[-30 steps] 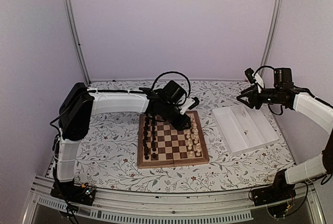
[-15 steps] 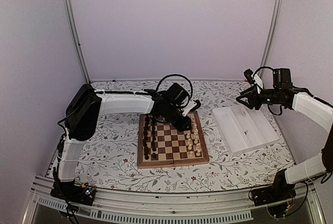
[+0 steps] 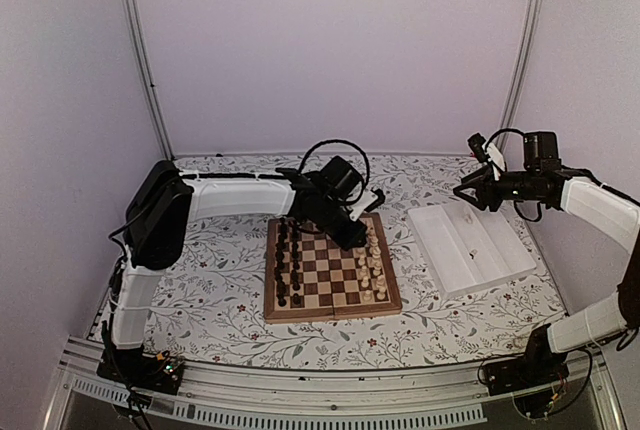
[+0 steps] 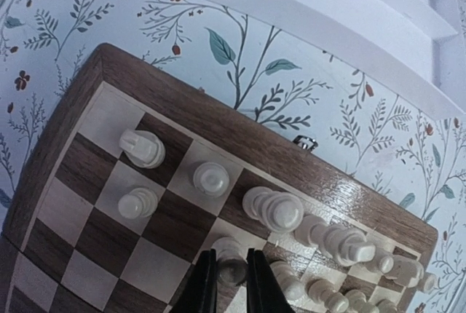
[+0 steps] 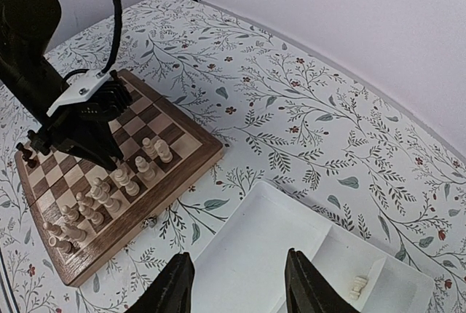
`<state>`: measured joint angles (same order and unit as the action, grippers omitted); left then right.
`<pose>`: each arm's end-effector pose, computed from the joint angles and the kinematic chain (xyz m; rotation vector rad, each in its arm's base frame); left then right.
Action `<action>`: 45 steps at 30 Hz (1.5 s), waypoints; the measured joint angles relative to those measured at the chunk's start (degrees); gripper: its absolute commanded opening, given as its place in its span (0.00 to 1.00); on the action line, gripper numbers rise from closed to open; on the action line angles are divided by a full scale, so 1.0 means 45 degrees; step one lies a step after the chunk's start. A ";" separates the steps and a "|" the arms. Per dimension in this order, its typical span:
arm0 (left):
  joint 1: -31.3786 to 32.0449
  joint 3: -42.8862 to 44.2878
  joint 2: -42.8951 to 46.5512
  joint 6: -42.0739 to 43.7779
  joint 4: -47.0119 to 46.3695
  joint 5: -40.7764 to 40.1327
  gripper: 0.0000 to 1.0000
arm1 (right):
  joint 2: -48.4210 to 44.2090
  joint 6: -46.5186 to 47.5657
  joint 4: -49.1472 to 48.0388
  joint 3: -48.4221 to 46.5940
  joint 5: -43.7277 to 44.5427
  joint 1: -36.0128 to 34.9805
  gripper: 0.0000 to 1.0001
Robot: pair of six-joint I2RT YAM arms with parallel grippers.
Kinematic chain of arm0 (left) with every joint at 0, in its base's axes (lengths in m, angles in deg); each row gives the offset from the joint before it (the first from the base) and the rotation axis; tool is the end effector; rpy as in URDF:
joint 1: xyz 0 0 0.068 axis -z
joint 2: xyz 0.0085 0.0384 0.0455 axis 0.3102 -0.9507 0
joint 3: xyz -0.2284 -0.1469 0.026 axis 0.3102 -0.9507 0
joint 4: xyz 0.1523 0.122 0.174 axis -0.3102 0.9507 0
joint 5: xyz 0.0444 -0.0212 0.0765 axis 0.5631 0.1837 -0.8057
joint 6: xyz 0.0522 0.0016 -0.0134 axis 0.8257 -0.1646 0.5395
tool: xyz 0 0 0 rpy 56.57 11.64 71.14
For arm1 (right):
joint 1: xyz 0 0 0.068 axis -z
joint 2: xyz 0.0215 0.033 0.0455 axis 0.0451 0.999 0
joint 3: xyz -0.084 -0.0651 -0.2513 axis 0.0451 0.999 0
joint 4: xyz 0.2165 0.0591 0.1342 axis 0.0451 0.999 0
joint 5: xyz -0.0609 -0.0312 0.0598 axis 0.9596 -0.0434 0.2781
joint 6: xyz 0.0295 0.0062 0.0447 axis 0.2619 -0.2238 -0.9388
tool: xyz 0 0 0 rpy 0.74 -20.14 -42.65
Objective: Set up the chess pieces on the board
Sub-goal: Pick up the chess piece from the chessboard, then place the chess piece on the chessboard.
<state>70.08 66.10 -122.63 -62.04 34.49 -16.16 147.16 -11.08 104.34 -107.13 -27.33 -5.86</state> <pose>0.2991 -0.3914 0.1752 1.1392 2.3437 -0.5473 0.2796 0.0387 0.2711 -0.8951 1.9116 0.5231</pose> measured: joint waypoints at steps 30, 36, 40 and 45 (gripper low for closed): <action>-0.1156 0.6183 -0.3191 0.0141 0.1073 0.0068 0.06 | 0.0491 0.0214 0.0005 0.0000 0.0005 0.0000 0.45; -0.1156 0.6183 -0.3371 0.0024 0.1073 0.0369 0.06 | 0.0656 0.0257 0.0015 0.0000 0.0005 0.0005 0.45; -0.1156 0.6169 -0.3478 -0.0053 0.1078 0.0437 0.06 | 0.0753 0.0277 0.0015 0.0000 0.0005 0.0000 0.45; -0.1156 0.5955 -0.3478 -0.0053 0.1083 0.0427 0.05 | 0.0947 0.0306 0.0029 0.0000 0.0005 0.0000 0.45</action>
<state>64.88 92.90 -138.27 -62.28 39.37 -14.24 151.42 -9.70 104.47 -107.13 -27.30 -5.86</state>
